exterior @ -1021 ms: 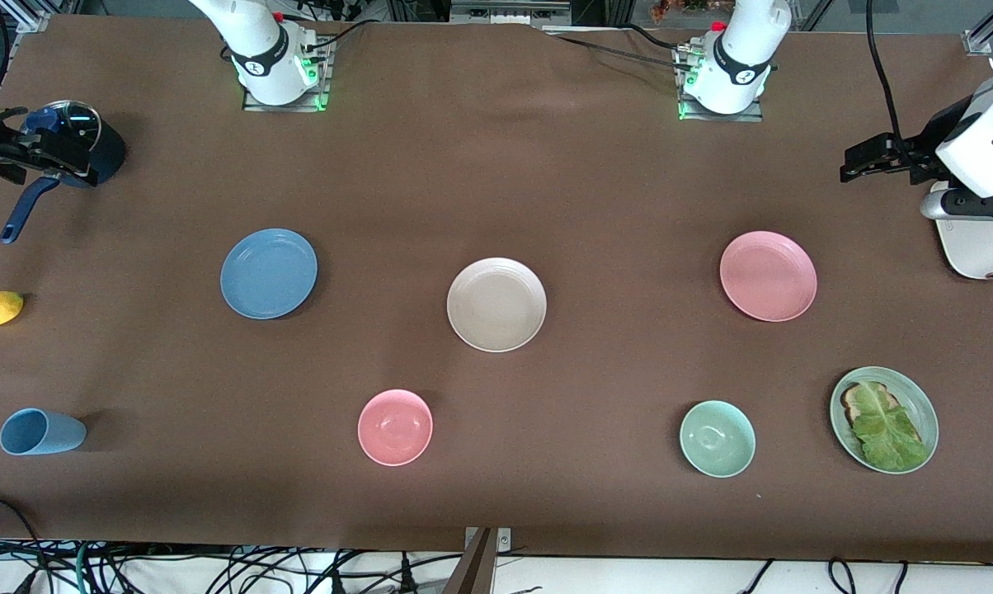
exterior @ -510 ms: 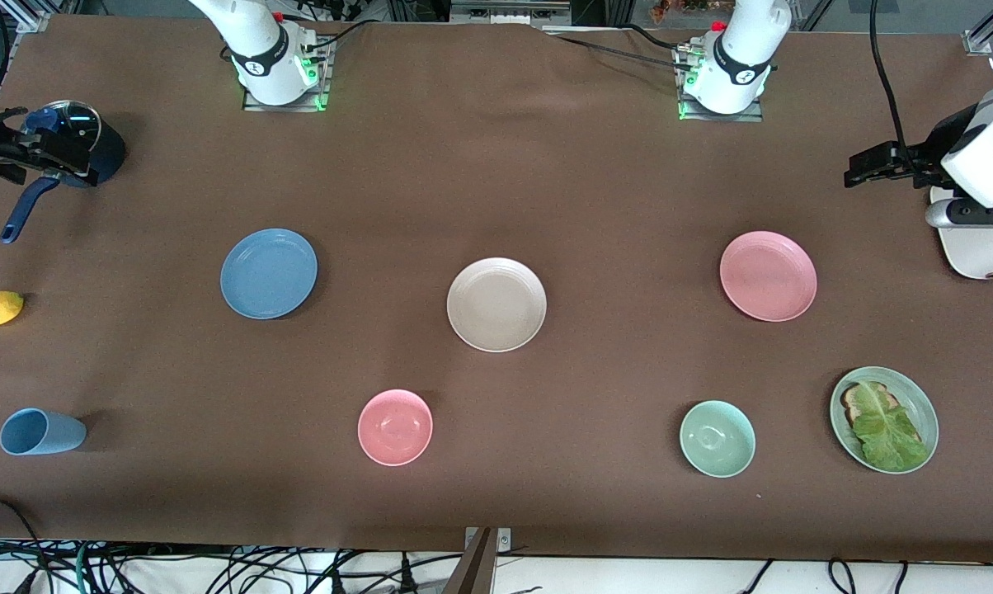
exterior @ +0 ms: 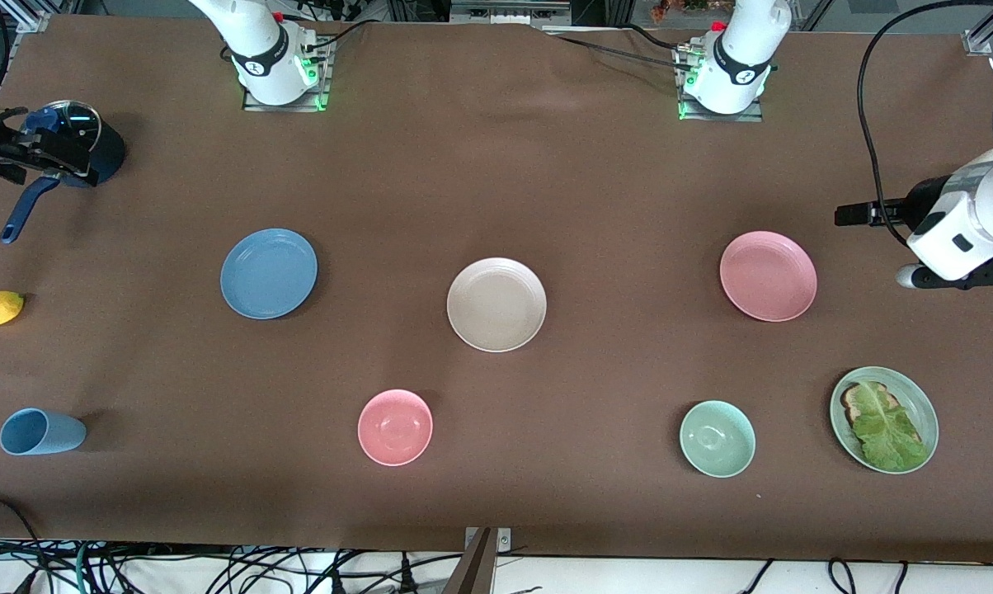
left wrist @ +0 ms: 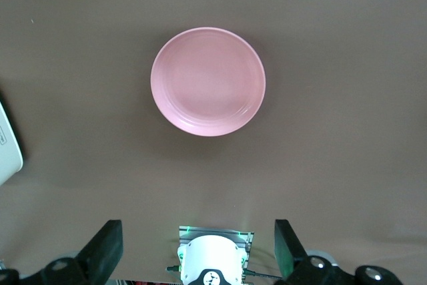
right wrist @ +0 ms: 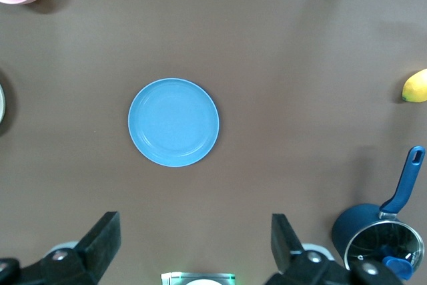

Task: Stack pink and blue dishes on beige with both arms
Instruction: 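Move the left gripper down toward the large pink plate's rim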

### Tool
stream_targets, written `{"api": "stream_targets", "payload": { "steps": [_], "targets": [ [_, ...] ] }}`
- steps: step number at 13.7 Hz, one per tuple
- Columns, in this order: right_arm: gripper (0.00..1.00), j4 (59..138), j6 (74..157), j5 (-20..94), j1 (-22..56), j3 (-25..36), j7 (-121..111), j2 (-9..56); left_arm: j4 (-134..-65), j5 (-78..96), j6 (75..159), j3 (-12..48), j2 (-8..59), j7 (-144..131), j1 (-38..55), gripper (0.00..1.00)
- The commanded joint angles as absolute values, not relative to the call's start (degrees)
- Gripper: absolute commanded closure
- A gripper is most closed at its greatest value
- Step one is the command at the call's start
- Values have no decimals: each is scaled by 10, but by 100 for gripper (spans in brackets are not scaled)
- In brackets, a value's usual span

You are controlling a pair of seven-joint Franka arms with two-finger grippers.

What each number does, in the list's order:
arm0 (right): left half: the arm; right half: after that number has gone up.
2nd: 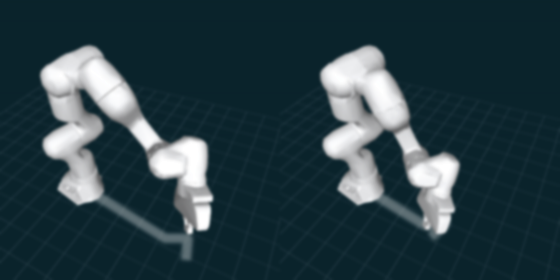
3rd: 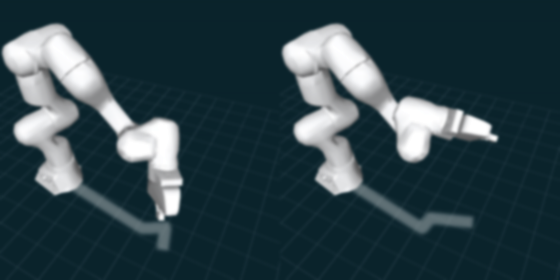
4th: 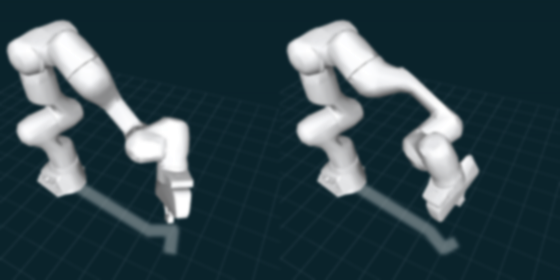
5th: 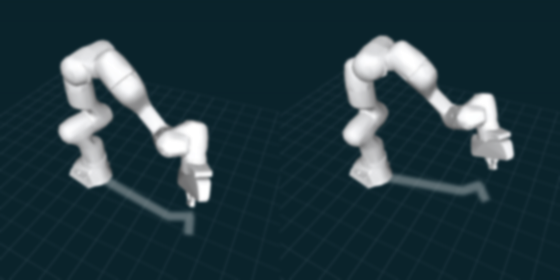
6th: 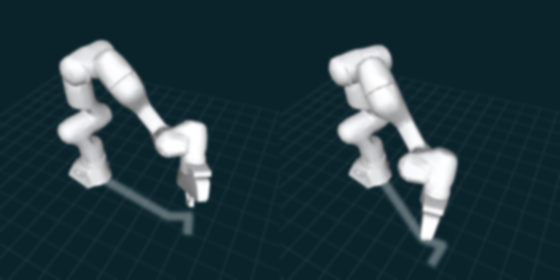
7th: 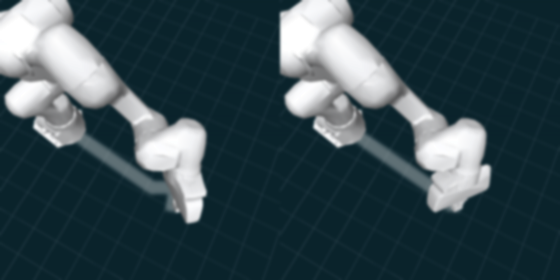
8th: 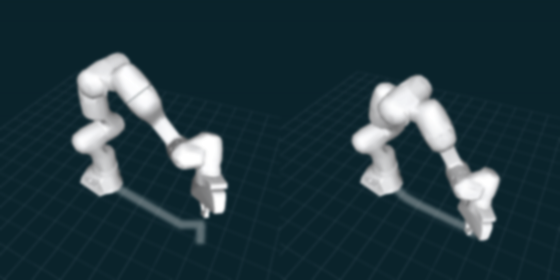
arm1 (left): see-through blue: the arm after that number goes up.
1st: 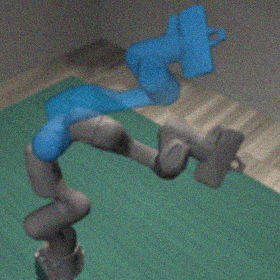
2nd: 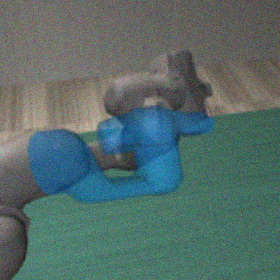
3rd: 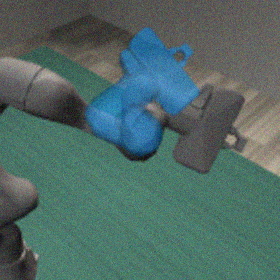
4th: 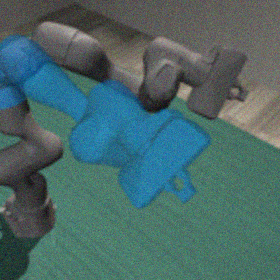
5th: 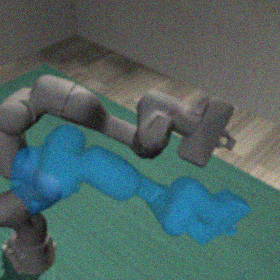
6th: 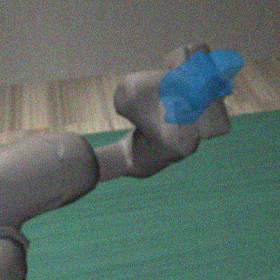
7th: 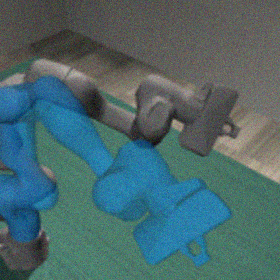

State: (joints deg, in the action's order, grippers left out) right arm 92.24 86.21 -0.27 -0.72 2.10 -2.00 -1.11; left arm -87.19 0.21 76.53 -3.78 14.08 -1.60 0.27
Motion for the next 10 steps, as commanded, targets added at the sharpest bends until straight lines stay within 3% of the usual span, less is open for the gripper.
{"api": "stream_targets", "payload": {
  "steps": [1,6,10],
  "targets": [
    [0,919,861,4,-10,21,-22,-11,-865,-5,794,-36,173,2,-31,0],
    [0,919,861,4,-10,21,-22,-11,-880,10,872,-35,225,105,-89,0],
    [0,920,860,4,-10,21,-22,-11,-929,15,949,-35,228,159,-119,0]
  ]
}}
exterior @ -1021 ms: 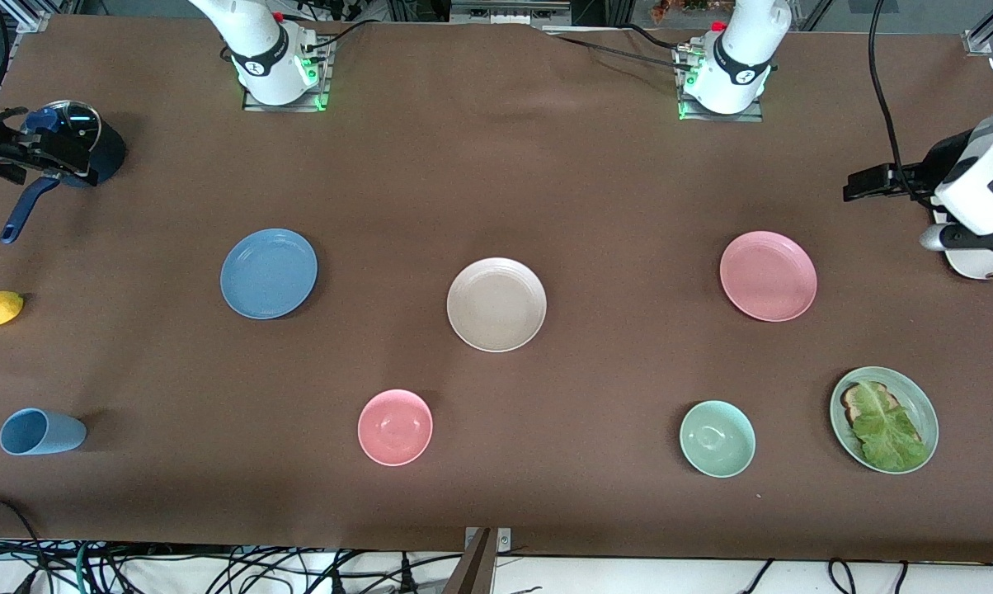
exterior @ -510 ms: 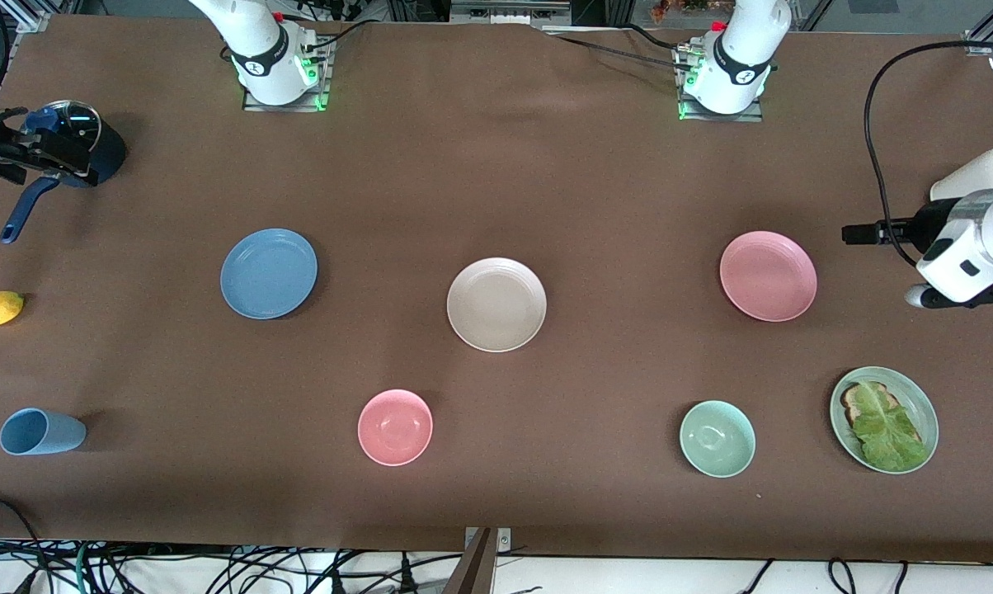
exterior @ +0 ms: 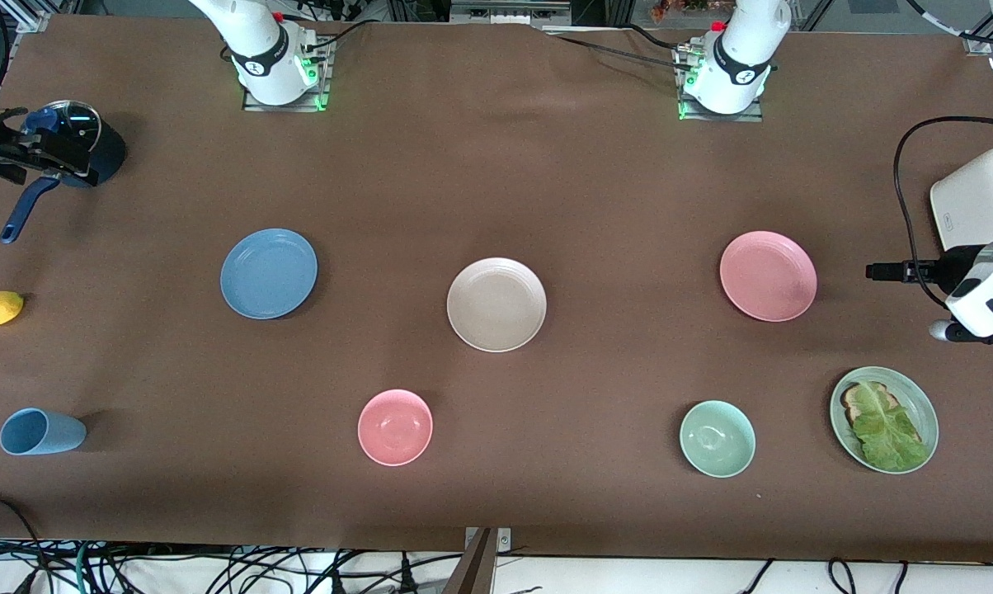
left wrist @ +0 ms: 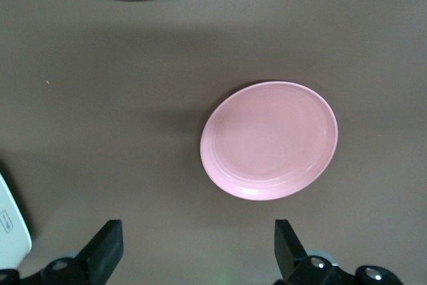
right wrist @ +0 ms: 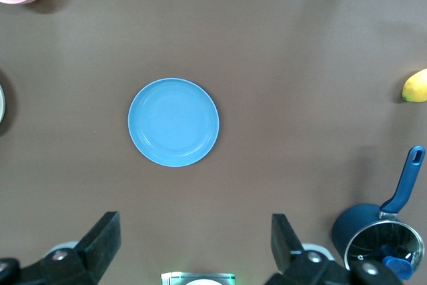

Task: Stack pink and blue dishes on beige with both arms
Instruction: 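Move the left gripper down toward the large pink plate's rim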

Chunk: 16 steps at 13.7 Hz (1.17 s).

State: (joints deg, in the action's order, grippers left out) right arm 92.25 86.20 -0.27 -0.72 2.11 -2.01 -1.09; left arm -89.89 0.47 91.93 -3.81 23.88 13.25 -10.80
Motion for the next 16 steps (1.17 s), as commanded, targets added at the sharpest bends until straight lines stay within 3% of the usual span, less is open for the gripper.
{"api": "stream_targets", "payload": {
  "steps": [1,16],
  "targets": [
    [0,920,860,4,-10,21,-22,-11,-944,24,971,-35,228,170,-126,0],
    [0,919,862,4,-10,21,-22,-11,-1276,159,1347,-37,174,321,-168,0]
  ]
}}
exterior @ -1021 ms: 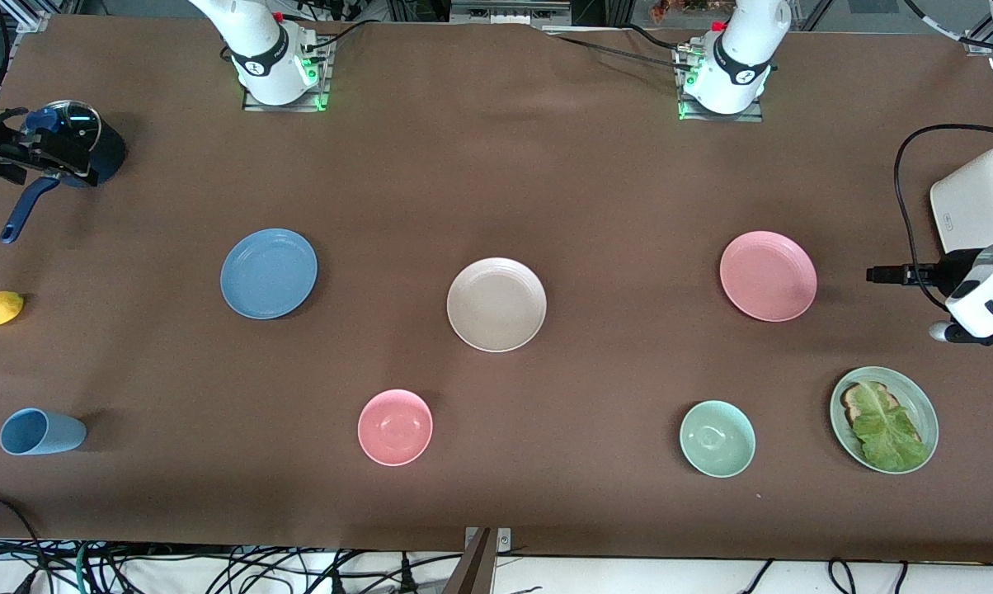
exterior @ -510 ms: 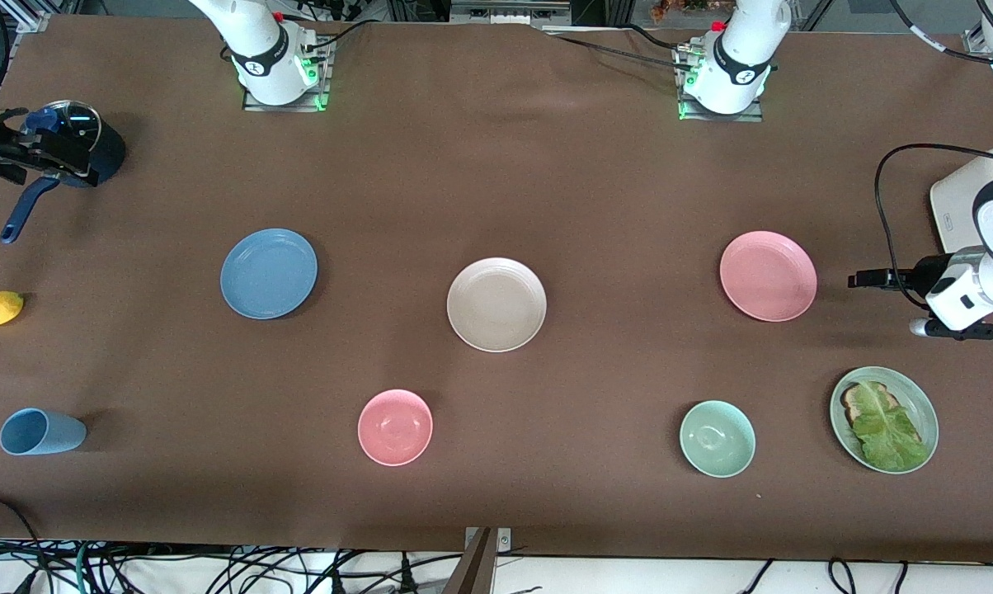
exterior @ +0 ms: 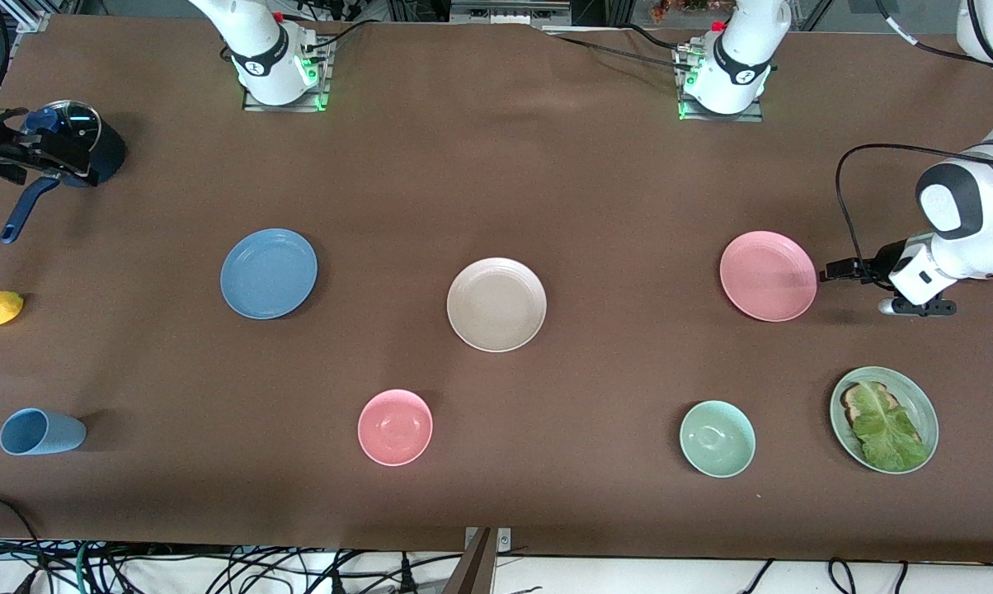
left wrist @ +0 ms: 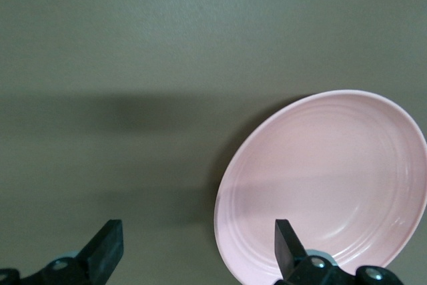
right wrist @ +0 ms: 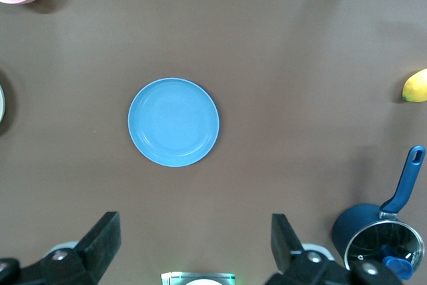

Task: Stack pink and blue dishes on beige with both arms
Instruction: 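Move the left gripper down toward the large pink plate's rim, then close the left gripper on the pink plate's rim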

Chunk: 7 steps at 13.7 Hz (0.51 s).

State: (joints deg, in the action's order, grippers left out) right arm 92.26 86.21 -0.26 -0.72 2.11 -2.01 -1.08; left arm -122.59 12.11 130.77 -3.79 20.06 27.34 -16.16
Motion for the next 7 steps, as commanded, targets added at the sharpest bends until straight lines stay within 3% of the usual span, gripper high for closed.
{"api": "stream_targets", "payload": {
  "steps": [1,7],
  "targets": [
    [0,919,862,4,-10,21,-22,-11,-1287,168,1357,-37,172,330,-168,0],
    [0,920,862,4,-10,21,-22,-11,-1348,190,1422,-36,156,331,-168,0]
  ]
}}
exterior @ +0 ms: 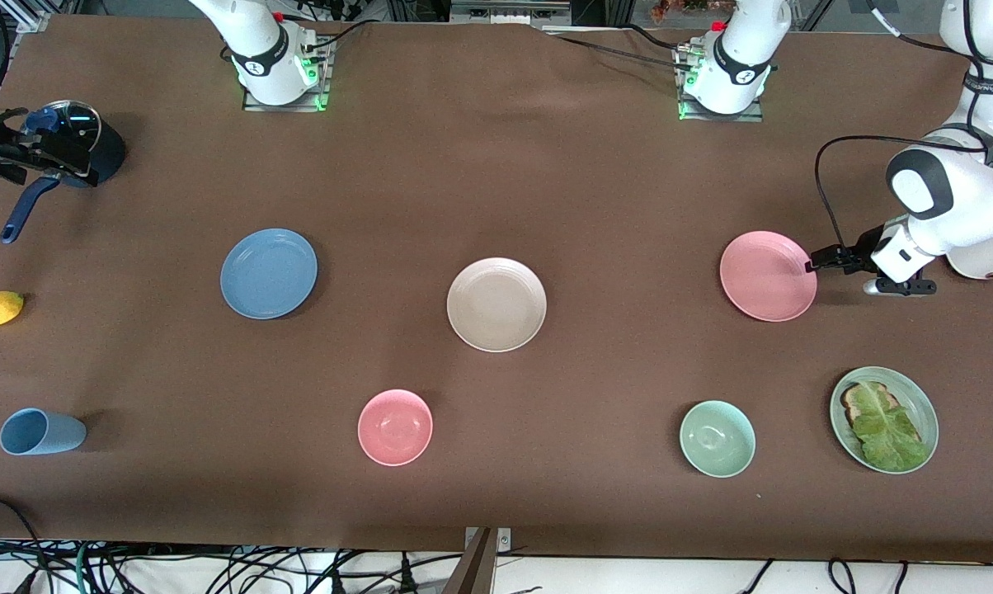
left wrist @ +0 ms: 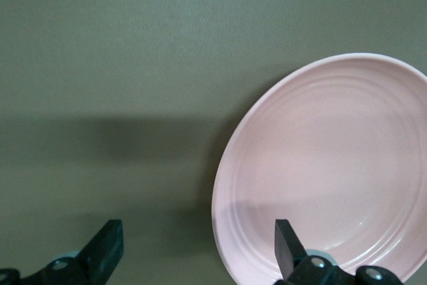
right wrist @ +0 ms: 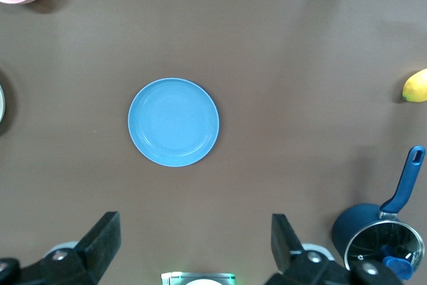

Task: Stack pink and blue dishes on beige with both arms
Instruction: 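Close the left gripper on the pink plate's rim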

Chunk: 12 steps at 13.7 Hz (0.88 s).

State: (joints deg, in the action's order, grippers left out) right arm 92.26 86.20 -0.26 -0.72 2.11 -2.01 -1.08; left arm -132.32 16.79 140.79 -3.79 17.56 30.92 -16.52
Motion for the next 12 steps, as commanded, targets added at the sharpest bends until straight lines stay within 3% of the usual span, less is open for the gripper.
{"api": "stream_targets", "payload": {
  "steps": [1,12],
  "targets": [
    [0,920,862,4,-10,21,-22,-11,-1348,198,1426,-36,156,330,-168,0],
    [0,920,862,4,-10,21,-22,-11,-1348,276,1441,-19,168,334,-169,0]
  ]
}}
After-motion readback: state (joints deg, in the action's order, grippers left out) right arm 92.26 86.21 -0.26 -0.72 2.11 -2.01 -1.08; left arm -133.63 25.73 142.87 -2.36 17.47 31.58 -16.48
